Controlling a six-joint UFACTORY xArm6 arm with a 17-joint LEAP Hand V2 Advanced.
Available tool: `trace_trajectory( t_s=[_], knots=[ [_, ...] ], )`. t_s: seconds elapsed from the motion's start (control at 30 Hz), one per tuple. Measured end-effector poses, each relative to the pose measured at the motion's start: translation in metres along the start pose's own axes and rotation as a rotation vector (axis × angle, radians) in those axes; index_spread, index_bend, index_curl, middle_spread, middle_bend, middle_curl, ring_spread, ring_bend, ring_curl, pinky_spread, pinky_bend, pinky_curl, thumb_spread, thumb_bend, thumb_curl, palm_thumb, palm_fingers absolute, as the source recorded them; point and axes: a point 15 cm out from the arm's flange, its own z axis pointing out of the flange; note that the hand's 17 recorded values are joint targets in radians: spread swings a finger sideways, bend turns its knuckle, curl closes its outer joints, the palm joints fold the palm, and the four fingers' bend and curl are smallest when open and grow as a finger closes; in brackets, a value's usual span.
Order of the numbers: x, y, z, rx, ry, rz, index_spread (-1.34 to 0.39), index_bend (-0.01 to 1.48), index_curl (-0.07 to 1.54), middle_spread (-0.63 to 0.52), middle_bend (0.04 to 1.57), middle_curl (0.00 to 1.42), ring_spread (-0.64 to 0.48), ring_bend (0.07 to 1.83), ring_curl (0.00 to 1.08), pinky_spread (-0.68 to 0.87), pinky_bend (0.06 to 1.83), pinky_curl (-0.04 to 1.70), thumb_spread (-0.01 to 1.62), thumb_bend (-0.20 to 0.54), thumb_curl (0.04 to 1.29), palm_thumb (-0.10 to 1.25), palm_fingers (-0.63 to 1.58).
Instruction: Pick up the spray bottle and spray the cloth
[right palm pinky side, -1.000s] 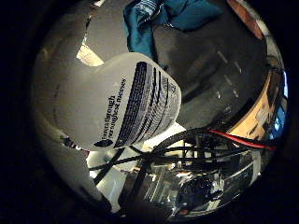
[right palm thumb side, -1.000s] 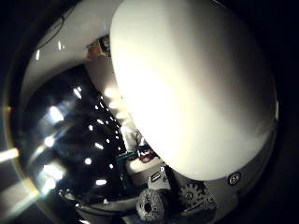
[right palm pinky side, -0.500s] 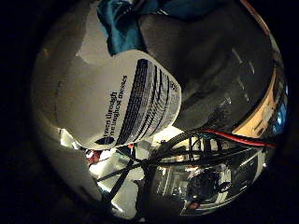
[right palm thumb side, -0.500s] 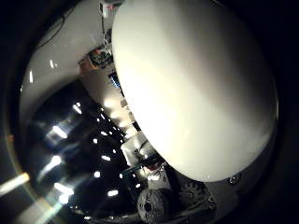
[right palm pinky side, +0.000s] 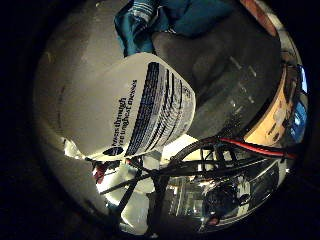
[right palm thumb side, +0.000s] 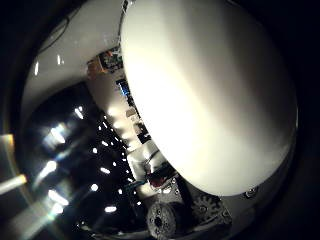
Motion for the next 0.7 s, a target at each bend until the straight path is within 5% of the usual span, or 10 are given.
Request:
trace_trajectory(
  t_s=[0.37,0.7],
  knots=[
    [0.006,-0.017,0.009,-0.004,-0.086,0.0,-0.24,1.13,0.82,-0.14,1.35,0.69,-0.19,1.46,0.64,-0.26,1.08,1.22,1.13,-0.013,0.7,0.83,1.15],
    [-0.058,-0.014,-0.022,0.148,-0.144,-0.179,-0.25,1.11,0.83,-0.14,1.35,0.69,-0.19,1.46,0.64,-0.26,1.08,1.23,1.1,-0.016,0.7,0.82,1.15]
  ],
)
